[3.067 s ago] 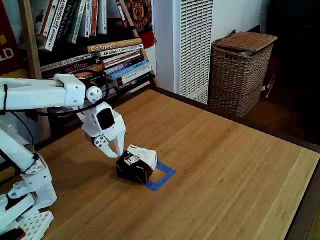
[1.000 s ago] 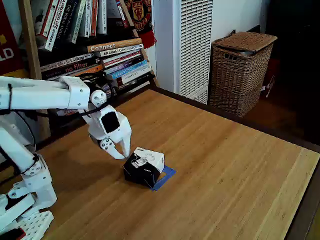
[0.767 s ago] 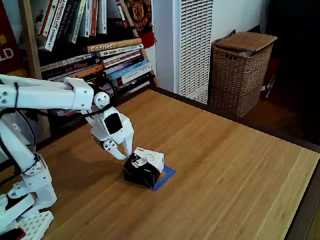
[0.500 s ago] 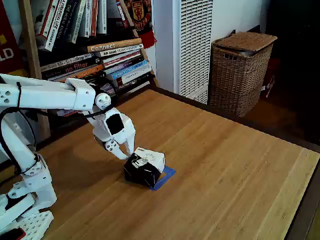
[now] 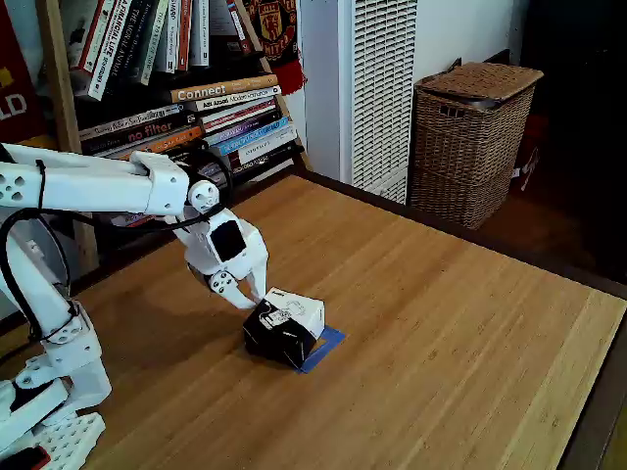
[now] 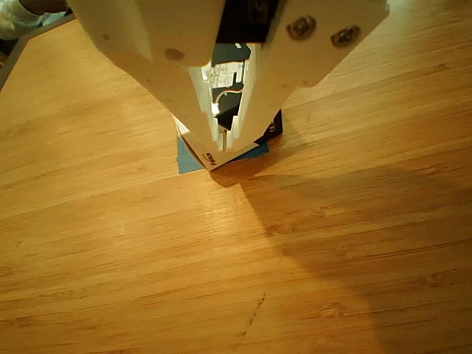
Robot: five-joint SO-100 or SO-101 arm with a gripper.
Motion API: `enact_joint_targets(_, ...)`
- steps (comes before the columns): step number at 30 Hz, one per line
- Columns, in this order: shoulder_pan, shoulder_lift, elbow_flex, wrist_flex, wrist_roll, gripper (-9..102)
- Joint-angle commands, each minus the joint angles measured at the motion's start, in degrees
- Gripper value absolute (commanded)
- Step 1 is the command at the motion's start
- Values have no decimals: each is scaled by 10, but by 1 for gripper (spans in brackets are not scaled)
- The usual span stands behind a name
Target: Push the box on top of the target
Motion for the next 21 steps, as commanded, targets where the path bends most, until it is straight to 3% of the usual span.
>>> enact_joint_targets(1,4,4,-26,-3,2,0)
enact_joint_targets(21,20,-1,-55,0,-3,0)
